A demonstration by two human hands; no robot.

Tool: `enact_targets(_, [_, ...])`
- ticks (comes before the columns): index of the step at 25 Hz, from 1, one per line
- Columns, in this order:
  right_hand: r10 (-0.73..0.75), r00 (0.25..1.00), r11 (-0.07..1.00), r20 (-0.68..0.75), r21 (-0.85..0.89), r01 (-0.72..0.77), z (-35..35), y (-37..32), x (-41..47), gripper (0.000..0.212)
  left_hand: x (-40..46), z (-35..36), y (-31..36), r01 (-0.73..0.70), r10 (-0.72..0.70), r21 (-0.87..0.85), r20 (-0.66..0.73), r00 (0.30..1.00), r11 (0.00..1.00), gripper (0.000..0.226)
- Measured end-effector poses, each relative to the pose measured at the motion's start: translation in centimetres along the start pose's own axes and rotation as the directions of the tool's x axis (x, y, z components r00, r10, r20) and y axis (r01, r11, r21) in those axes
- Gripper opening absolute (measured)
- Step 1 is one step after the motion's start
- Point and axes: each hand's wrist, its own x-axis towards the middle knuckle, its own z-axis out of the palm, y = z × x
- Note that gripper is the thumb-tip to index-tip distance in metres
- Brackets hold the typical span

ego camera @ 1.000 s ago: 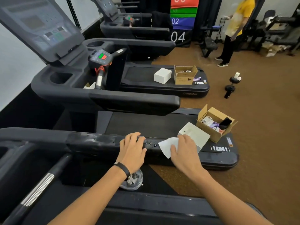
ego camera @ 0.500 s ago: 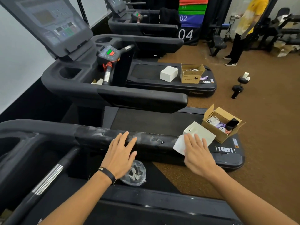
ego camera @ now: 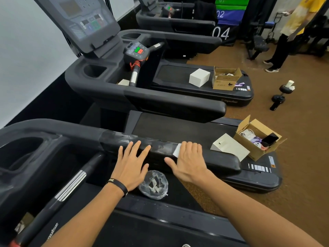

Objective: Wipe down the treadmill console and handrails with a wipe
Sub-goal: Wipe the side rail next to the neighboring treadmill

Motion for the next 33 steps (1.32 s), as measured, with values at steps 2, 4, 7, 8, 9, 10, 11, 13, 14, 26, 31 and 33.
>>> enact_targets(2, [-0.076,0.997,0.997,0.011,-0.017,0.077,-0.2,-3.0,1.3,0.091,0.3,-0.2,-0.3,-0.003,0.004,-0.029,0.014,1.0,1.0,0.064])
enact_targets(4, [-0.146,0.989,0.989,0.016,-0.025,0.147,-0.4,-5.6,2.5,0.094,0.5,-0.5,-0.1,0.015,-0.015,-0.038,0.02,1.0,0.999,0.066])
enact_targets(7, [-0.232,0.973,0.973,0.003,-0.014,0.232,-0.2,-6.4,3.5,0.095,0.6,-0.8,0.3,0.035,-0.035,0.029,0.009,0.999,0.999,0.071])
enact_targets(8, [-0.251,0.968,0.968,0.0,-0.004,0.251,0.1,-5.8,3.4,0.095,0.6,-0.8,0.4,0.034,-0.034,0.047,0.007,0.999,0.998,0.072])
enact_targets(9, [-0.266,0.964,0.964,-0.005,0.002,0.266,0.3,-5.1,3.3,0.095,0.6,-0.9,0.5,0.035,-0.036,0.053,0.008,0.999,0.998,0.073])
enact_targets(10, [-0.274,0.962,0.962,-0.009,0.002,0.274,0.6,-4.3,3.0,0.095,0.7,-1.1,0.6,0.042,-0.042,0.054,0.012,0.999,0.998,0.073])
enact_targets(11, [-0.276,0.961,0.961,-0.017,-0.001,0.276,0.8,-3.6,2.7,0.095,0.7,-1.1,0.9,0.052,-0.054,0.053,0.027,0.998,0.997,0.073])
enact_targets(13, [-0.272,0.961,0.962,-0.042,-0.004,0.272,1.0,-2.4,1.7,0.094,0.8,-1.4,1.3,0.074,-0.077,0.056,0.062,0.995,0.996,0.073])
enact_targets(14, [-0.272,0.961,0.962,-0.055,-0.011,0.272,1.0,-1.6,1.1,0.092,0.8,-1.5,1.5,0.087,-0.09,0.049,0.08,0.993,0.995,0.074])
enact_targets(26, [-0.2,0.98,0.978,0.014,-0.06,0.201,2.3,11.5,-5.6,0.084,1.4,-1.8,5.9,0.085,-0.087,0.03,0.091,0.992,0.996,0.071])
enact_targets(31, [-0.243,0.966,0.969,0.092,-0.022,0.246,1.6,14.2,-6.8,0.081,2.4,-2.4,7.1,0.157,-0.153,-0.021,0.114,0.982,0.987,0.064])
enact_targets(33, [-0.249,0.961,0.968,0.119,0.039,0.246,0.6,14.2,-6.7,0.08,3.0,-2.9,7.1,0.177,-0.169,-0.048,0.135,0.976,0.983,0.061])
